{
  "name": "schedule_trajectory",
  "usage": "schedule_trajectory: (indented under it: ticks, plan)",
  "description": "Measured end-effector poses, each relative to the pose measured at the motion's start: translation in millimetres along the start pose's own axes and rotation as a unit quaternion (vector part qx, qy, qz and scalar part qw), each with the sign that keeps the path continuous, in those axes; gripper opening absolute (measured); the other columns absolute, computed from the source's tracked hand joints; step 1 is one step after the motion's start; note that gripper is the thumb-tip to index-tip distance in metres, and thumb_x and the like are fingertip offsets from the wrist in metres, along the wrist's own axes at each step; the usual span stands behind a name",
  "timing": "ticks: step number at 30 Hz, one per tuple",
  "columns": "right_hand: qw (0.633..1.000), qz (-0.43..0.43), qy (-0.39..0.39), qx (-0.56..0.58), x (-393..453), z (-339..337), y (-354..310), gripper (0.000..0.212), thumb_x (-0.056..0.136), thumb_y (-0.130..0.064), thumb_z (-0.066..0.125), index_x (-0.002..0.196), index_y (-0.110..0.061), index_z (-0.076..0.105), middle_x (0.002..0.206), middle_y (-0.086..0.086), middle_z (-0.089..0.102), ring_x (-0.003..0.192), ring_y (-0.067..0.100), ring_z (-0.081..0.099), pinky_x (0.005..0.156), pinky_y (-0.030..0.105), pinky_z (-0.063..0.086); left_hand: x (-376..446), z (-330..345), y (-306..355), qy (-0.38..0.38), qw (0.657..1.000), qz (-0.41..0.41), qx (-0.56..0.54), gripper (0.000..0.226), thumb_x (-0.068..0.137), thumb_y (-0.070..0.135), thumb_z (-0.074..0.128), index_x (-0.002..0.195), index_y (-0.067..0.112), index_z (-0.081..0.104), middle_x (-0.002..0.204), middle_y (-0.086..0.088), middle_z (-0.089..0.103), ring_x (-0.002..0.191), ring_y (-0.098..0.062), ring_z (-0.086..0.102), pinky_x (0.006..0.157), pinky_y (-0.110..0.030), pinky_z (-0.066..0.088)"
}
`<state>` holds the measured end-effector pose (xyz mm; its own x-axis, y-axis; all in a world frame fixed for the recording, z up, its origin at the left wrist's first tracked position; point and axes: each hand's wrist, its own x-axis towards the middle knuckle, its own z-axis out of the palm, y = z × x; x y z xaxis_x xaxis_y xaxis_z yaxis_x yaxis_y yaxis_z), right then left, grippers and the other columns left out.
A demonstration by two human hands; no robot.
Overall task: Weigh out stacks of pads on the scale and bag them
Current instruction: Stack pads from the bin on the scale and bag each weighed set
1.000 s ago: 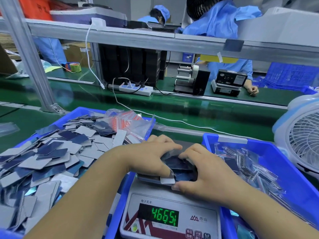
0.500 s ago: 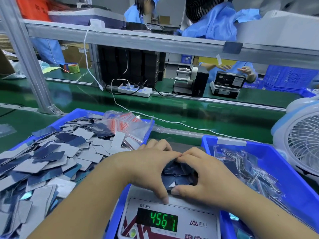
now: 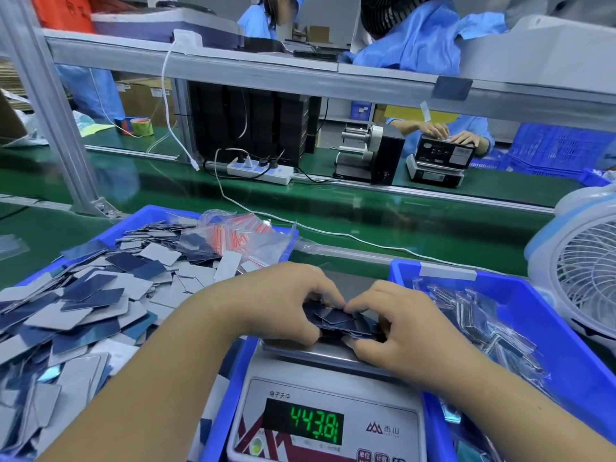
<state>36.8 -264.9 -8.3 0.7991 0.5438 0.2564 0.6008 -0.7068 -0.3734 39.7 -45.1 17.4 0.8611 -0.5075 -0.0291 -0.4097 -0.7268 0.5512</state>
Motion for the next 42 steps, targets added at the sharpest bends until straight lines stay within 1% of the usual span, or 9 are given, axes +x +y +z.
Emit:
schedule_trajectory:
  ticks: [6,15,18,21,26,30,35,39,42]
  plan:
    - [1.000,-0.007,-0.009,-0.006,-2,-3,-2,0.033,0.073,-0.049,0.076,0.102,-0.035,0.067,0.086,-0.017,0.054,0.078,-0.011,0.047,0.065,0.009,0.032,2,2,4,0.024,0.999,0.012,0.030,0.045,0.070,0.017,0.070,0.110,0.037,0.070,0.103,0.015,0.066,0.092,-0.001,0.060,0.082,-0.028,0.051]
    - [0.999,-0.011,-0.005,-0.036,0,-10,3,0.024,0.076,-0.042,0.073,0.098,-0.033,0.068,0.073,-0.019,0.055,0.073,-0.009,0.049,0.061,0.009,0.035,6,4,5,0.097,0.995,0.008,-0.014,0.033,0.075,0.016,0.062,0.099,0.037,0.073,0.079,0.026,0.067,0.072,0.006,0.057,0.059,-0.009,0.041]
    - [0.999,-0.022,-0.001,-0.042,1,-10,3,0.022,0.076,-0.037,0.075,0.097,-0.032,0.070,0.068,-0.023,0.052,0.073,-0.015,0.049,0.058,0.007,0.032,9,8,1,0.082,0.997,0.009,-0.012,0.033,0.077,0.016,0.064,0.102,0.035,0.073,0.091,0.018,0.071,0.085,0.003,0.059,0.070,-0.013,0.047]
    - [0.999,-0.034,0.005,-0.042,0,-10,6,0.026,0.075,-0.035,0.075,0.101,-0.032,0.072,0.080,-0.016,0.066,0.070,-0.017,0.049,0.062,0.004,0.030,10,8,-3,0.069,0.996,0.010,-0.049,0.029,0.078,0.018,0.074,0.101,0.035,0.074,0.096,0.021,0.071,0.089,0.004,0.063,0.080,-0.020,0.050]
    - [0.995,-0.058,0.039,-0.065,-1,-10,10,0.029,0.067,-0.026,0.078,0.097,-0.026,0.075,0.080,-0.012,0.070,0.063,-0.003,0.043,0.062,0.015,0.039,15,16,-3,0.076,0.996,0.025,-0.026,0.033,0.075,0.018,0.079,0.105,0.032,0.073,0.097,0.018,0.068,0.090,0.003,0.061,0.078,-0.015,0.047]
    - [0.991,-0.073,0.080,-0.081,0,-12,10,0.026,0.062,-0.026,0.071,0.088,-0.024,0.076,0.073,-0.011,0.069,0.060,0.005,0.055,0.058,0.018,0.045,21,24,1,0.092,0.994,0.064,0.018,0.035,0.077,0.014,0.074,0.108,0.029,0.070,0.100,0.014,0.067,0.095,-0.004,0.054,0.083,-0.019,0.044]
    - [0.990,-0.063,0.121,-0.021,0,-12,14,0.026,0.060,-0.018,0.076,0.086,-0.023,0.076,0.061,-0.030,0.054,0.059,-0.008,0.048,0.059,0.002,0.035,23,22,-2,0.121,0.989,0.082,0.016,0.031,0.079,0.017,0.075,0.105,0.032,0.073,0.080,0.021,0.058,0.089,0.007,0.048,0.075,-0.008,0.037]
    - [0.984,-0.043,0.162,0.062,0,-10,17,0.014,0.069,-0.021,0.080,0.079,-0.028,0.074,0.061,-0.030,0.056,0.050,0.000,0.046,0.051,0.006,0.032,23,21,-6,0.139,0.988,0.064,-0.023,0.024,0.084,0.021,0.072,0.101,0.039,0.071,0.089,0.007,0.065,0.086,-0.005,0.058,0.080,-0.028,0.049]
    - [0.974,-0.032,0.199,0.108,2,-10,16,0.006,0.073,-0.025,0.073,0.078,-0.029,0.073,0.064,-0.029,0.059,0.056,-0.001,0.052,0.055,0.007,0.035,23,22,-4,0.160,0.980,0.087,-0.075,0.013,0.085,0.018,0.068,0.094,0.027,0.072,0.082,0.006,0.069,0.075,-0.013,0.059,0.068,-0.034,0.049]
